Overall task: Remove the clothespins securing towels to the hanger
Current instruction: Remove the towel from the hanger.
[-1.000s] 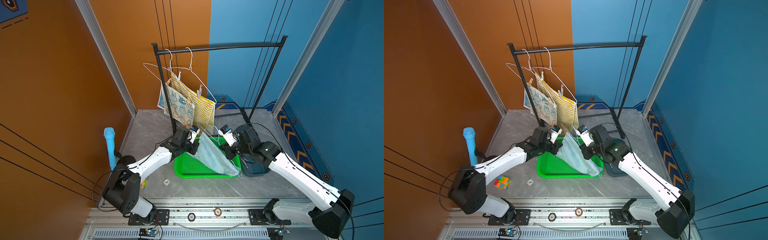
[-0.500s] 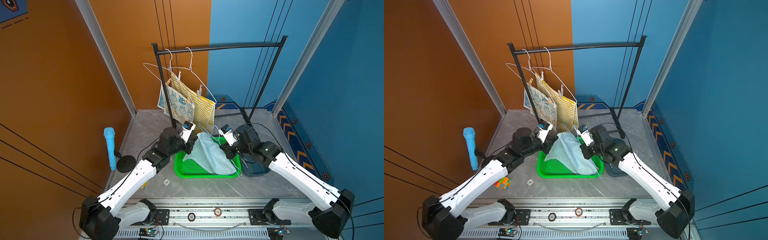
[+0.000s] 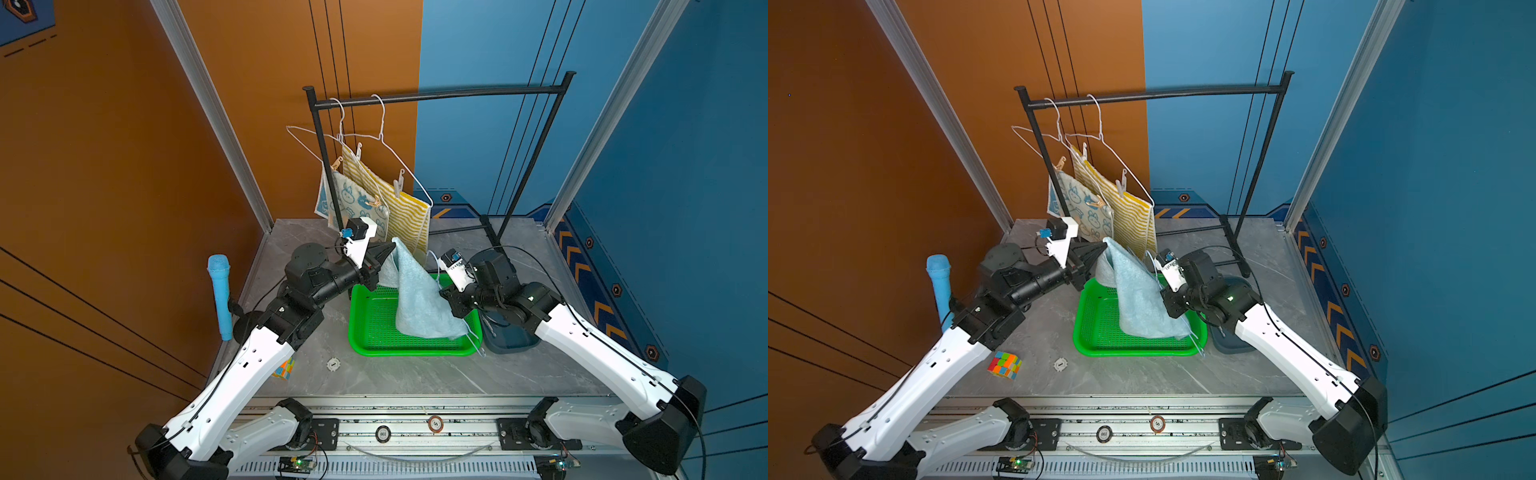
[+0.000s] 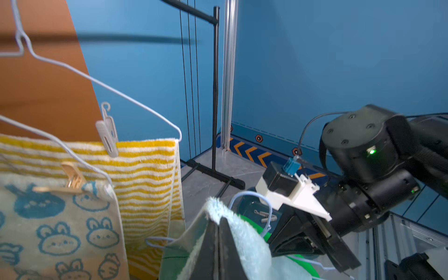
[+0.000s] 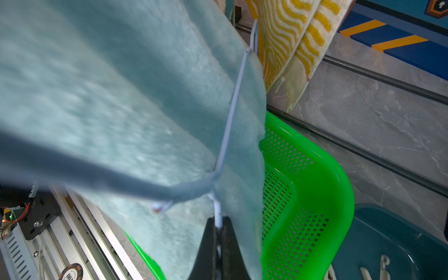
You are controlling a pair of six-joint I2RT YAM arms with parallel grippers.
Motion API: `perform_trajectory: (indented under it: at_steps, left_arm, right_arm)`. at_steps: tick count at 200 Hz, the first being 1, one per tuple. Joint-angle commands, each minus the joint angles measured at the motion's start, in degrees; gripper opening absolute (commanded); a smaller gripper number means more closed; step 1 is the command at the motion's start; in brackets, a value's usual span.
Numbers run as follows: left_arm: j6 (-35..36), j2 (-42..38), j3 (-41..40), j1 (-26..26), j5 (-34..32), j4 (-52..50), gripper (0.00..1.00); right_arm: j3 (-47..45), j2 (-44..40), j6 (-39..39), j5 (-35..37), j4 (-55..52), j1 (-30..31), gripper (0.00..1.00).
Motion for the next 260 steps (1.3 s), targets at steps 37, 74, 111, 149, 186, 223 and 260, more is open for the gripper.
perform_trajectory:
  at_steps: [37, 74, 111, 149, 186, 223, 260]
  left_arm:
    - [0.7, -2.5, 8.1, 0.0, -2.3, 6.8, 0.0]
    - [2.6, -2.7, 12.6, 0.3, -4.7, 9.0, 0.0]
    - [3.3, -2.0, 16.4, 1.6, -5.5, 12.0, 0.0]
    - [2.9, -1.1, 18.8, 2.4, -5.7, 13.2, 0.0]
    - [0.8, 0.7, 18.2, 2.5, -2.8, 13.2, 0.0]
    - [-1.9, 2.0, 16.6, 2.3, 0.3, 13.2, 0.0]
    - [-2.6, 1.7, 12.6, -0.2, 1.7, 13.2, 0.0]
  right_arm:
    - [1.0, 0.7, 0.8, 2.6, -1.8, -0.2, 0.0]
    - [0.9, 1.0, 0.7, 3.5, -1.8, -0.5, 0.0]
    - [0.7, 1.3, 0.6, 4.5, -2.1, -0.7, 0.0]
    - [0.4, 1.1, 0.7, 4.6, -2.2, -1.2, 0.0]
    - [0.7, -0.4, 0.9, 4.7, -2.5, -1.1, 0.0]
    - [1.0, -3.3, 0.8, 6.0, -4.5, -1.2, 0.0]
    - [1.0, -6.8, 0.9, 9.5, -6.7, -1.3, 0.0]
